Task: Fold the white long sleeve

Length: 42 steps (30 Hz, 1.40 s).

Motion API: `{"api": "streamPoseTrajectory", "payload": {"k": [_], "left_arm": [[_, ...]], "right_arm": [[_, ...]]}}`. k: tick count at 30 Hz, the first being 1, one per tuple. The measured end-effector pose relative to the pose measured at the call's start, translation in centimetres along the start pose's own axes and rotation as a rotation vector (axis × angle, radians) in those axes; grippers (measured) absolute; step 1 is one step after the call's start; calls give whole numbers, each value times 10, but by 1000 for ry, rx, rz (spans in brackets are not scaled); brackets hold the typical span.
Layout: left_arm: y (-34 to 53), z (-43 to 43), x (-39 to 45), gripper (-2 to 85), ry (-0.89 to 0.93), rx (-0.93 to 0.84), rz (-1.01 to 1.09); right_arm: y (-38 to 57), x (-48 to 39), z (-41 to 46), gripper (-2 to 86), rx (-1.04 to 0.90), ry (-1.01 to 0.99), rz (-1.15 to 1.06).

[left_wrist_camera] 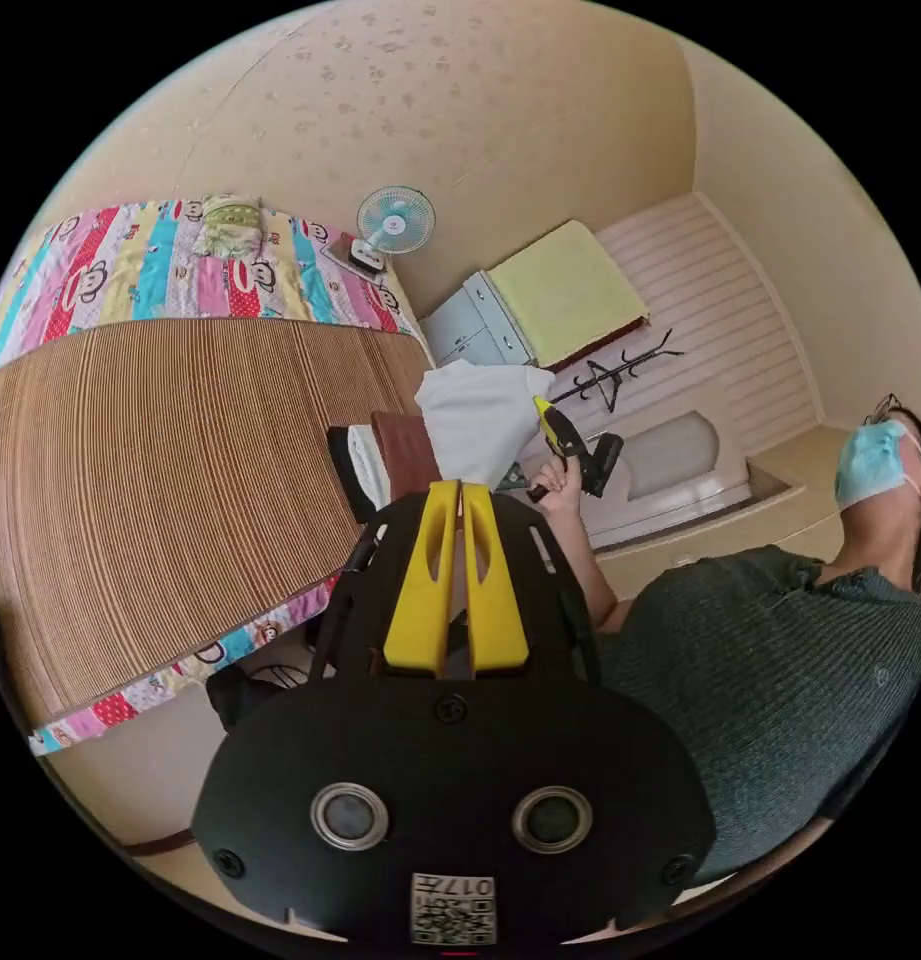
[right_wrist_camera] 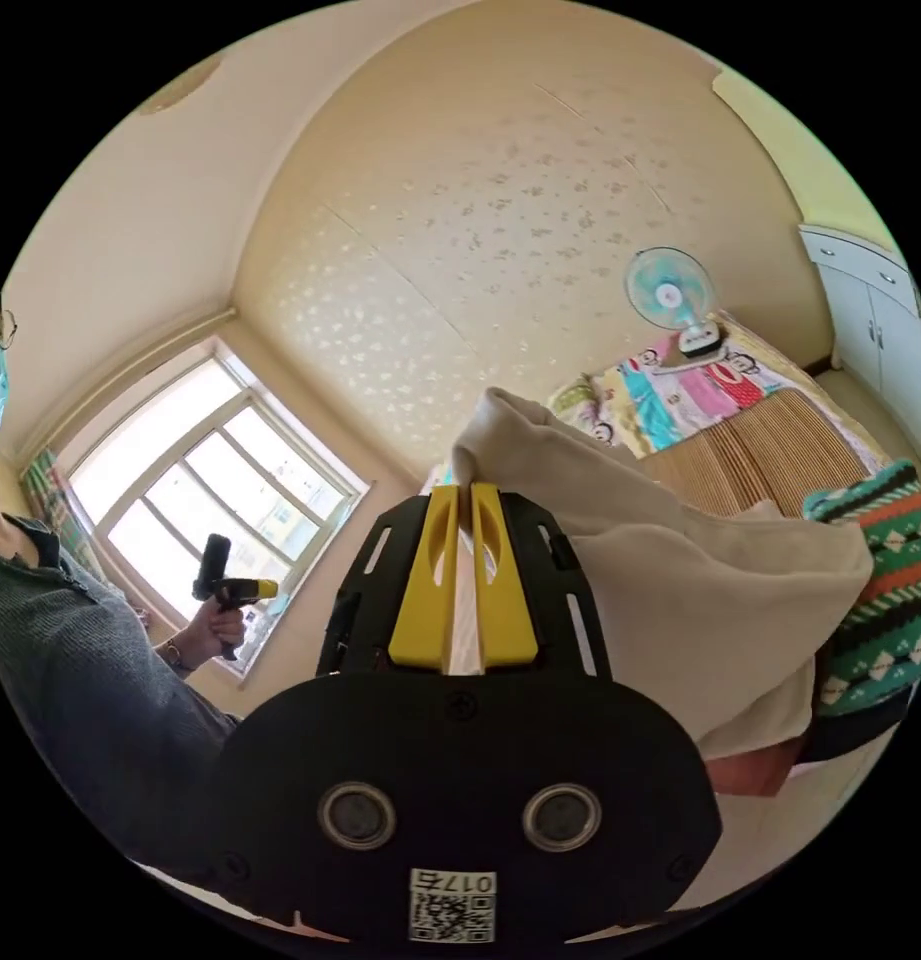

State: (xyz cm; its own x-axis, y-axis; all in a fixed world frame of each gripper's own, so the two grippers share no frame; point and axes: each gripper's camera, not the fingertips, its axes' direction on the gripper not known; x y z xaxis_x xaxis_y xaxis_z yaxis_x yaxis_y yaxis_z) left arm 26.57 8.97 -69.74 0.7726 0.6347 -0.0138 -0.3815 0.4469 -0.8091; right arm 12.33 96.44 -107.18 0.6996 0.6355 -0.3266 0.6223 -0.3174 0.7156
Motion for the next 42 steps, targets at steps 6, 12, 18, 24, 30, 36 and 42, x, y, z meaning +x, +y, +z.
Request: {"api": "streamPoseTrajectory", "payload": {"k": [6,12,18,24,30,36,42], "left_arm": [[-31,-66,-50,195,390,75,-33],[-40,-134,-91,235,154,-78,-18],[20,-213,-154,131,281,48,-27],[42,-318,-105,64,463,158,606],[45,-356,-50,64,561,23,927],[54,-314,-18,64,325,-102,975],[44,-310,-57,106,182,-52,549]], "right_arm": [[-6,-184,62,27,-49,-135,-339],[55,-317,194,25,-304,-257,-463],[111,-404,287,22,-422,-194,-472],[106,-424,282,25,-362,-494,-414],[65,-417,240,107,-216,-421,-455],[65,-444,315,112,-554,-391,-613],[34,-414,304,31,-368,-164,-465]]}}
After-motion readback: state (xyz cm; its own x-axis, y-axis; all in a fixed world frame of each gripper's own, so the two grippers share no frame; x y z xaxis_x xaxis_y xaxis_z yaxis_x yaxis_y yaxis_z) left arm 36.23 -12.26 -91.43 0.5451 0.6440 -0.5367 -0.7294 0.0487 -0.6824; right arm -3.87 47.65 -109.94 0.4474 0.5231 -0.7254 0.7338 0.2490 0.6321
